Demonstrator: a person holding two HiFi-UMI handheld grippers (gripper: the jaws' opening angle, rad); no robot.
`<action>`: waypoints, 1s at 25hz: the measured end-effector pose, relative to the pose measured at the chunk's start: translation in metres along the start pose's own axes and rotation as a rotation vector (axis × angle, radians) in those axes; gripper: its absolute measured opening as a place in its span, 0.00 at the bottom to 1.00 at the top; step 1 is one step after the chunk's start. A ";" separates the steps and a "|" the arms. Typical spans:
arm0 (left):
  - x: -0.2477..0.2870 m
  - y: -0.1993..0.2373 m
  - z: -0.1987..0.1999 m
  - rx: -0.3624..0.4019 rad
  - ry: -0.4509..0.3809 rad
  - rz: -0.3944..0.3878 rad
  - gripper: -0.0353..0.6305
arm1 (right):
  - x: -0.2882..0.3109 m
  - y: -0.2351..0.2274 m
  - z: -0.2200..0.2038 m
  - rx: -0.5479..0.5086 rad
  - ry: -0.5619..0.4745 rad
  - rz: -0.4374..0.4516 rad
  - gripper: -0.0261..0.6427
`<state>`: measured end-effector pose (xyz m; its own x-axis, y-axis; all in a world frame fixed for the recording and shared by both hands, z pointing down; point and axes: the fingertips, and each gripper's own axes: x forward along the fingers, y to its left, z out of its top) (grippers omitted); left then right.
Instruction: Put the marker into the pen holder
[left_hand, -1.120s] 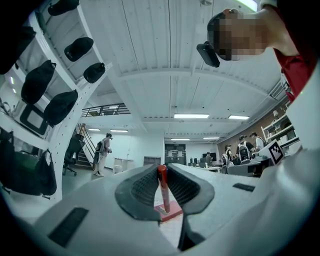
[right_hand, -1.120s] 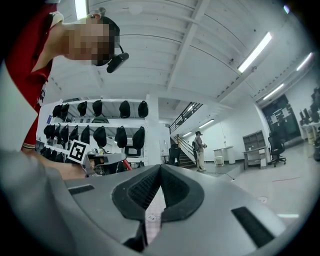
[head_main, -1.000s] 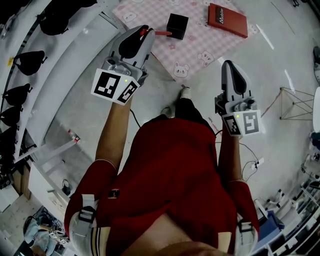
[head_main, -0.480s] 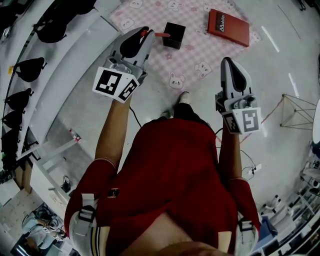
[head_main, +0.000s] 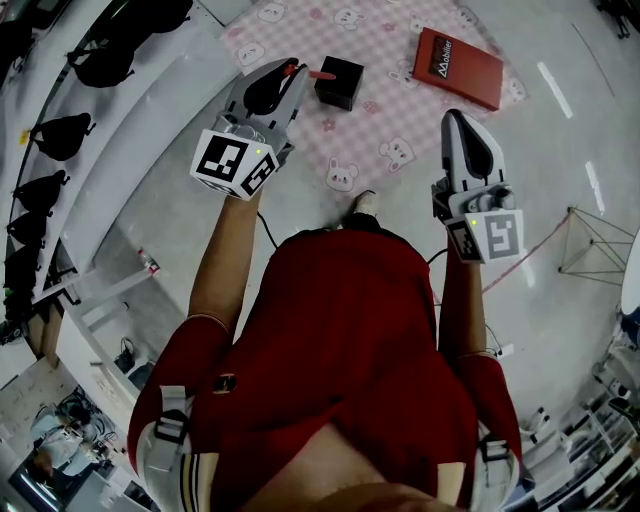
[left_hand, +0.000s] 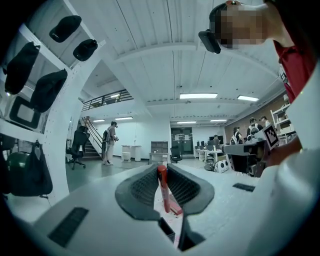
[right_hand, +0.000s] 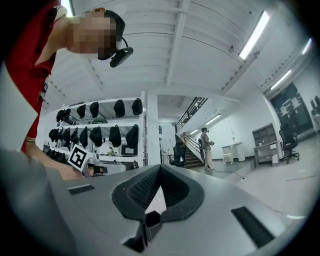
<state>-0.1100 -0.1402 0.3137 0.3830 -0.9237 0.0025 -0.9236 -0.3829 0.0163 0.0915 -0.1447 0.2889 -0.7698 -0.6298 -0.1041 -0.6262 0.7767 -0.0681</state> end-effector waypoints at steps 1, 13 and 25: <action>0.004 0.000 -0.003 0.002 0.009 0.005 0.14 | 0.001 -0.005 0.000 -0.001 0.001 0.006 0.04; 0.036 -0.001 -0.028 0.019 0.082 0.055 0.14 | 0.006 -0.046 -0.008 0.024 0.005 0.054 0.04; 0.051 0.014 -0.058 0.021 0.153 -0.014 0.14 | 0.008 -0.035 -0.016 0.036 0.034 -0.017 0.04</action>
<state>-0.1030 -0.1922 0.3717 0.3925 -0.9067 0.1546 -0.9175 -0.3978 -0.0036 0.1055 -0.1768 0.3069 -0.7634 -0.6422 -0.0690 -0.6346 0.7656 -0.1050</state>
